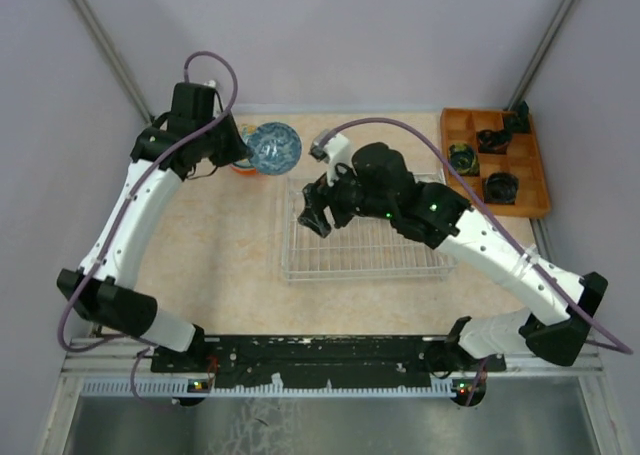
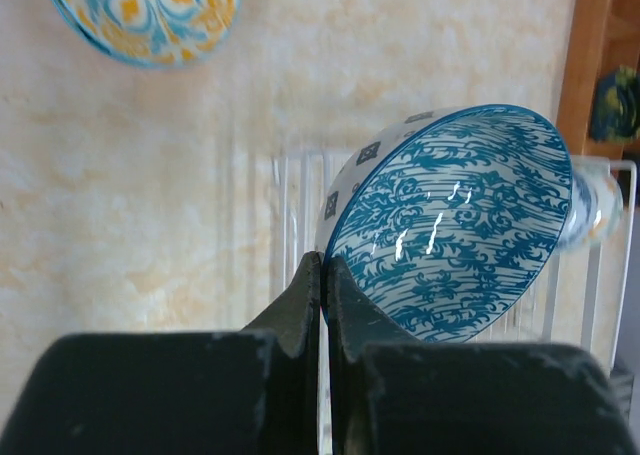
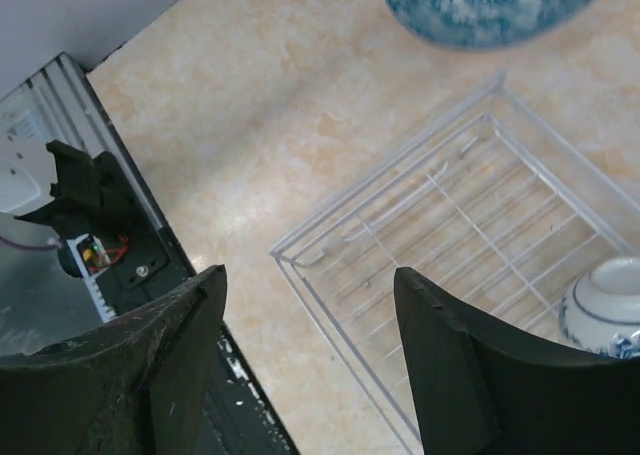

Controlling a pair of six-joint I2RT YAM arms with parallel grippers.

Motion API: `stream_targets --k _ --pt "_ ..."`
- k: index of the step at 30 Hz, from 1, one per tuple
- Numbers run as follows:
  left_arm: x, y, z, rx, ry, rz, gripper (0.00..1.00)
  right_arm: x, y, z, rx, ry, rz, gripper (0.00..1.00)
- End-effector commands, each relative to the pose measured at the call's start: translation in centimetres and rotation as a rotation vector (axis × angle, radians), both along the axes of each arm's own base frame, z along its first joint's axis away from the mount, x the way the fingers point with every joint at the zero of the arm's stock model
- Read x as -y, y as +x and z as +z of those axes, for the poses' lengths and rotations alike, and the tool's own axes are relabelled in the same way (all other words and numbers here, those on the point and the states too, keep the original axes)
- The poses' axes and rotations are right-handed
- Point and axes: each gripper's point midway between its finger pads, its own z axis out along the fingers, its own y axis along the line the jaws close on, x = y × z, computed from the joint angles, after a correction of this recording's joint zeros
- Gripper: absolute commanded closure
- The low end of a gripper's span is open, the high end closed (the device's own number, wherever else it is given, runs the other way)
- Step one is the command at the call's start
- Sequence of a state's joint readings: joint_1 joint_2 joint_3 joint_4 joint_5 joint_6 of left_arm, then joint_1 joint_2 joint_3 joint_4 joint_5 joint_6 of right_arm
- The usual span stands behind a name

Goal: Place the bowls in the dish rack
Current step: Pick up the bowl from the center of the board, then place the bowl in the dish rack.

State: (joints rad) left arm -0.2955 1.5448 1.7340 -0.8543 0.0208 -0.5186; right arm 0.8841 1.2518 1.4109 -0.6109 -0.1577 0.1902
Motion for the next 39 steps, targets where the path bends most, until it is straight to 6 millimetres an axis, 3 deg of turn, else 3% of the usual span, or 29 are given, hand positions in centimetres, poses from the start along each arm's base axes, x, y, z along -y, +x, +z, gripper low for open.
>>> stream_targets --k 1,6,11,18,28,31,35,39 --pt "0.5 -6.0 -0.6 -0.078 0.019 -0.085 1.00 -2.1 0.5 2.2 0.262 -0.118 0.028 0.32" --pt "0.5 -10.7 -1.3 -0.132 0.002 -0.139 1.00 -4.1 -0.3 2.1 0.359 -0.175 0.064 0.33" --pt "0.2 -13.1 -1.6 -0.181 0.006 -0.172 1.00 -6.1 -1.8 0.8 0.478 -0.305 0.123 0.35" --pt "0.7 -14.2 -1.8 -0.213 -0.001 -0.218 1.00 -9.6 -3.5 -1.1 0.526 -0.389 0.224 0.39" --pt "1.2 -14.5 -2.0 -0.230 -0.001 -0.261 1.00 -11.8 -2.5 -2.2 0.551 -0.428 0.223 0.44" --pt "1.1 -14.6 -2.1 -0.239 0.009 -0.272 1.00 -12.6 -2.0 -4.0 0.549 -0.478 0.232 0.45" --pt "1.2 -14.7 -2.3 -0.243 0.010 -0.284 1.00 -13.0 -1.8 -4.6 0.549 -0.493 0.238 0.57" --pt "1.3 -14.5 -2.1 -0.234 0.011 -0.287 1.00 -13.1 -1.7 -5.1 0.542 -0.505 0.239 0.83"
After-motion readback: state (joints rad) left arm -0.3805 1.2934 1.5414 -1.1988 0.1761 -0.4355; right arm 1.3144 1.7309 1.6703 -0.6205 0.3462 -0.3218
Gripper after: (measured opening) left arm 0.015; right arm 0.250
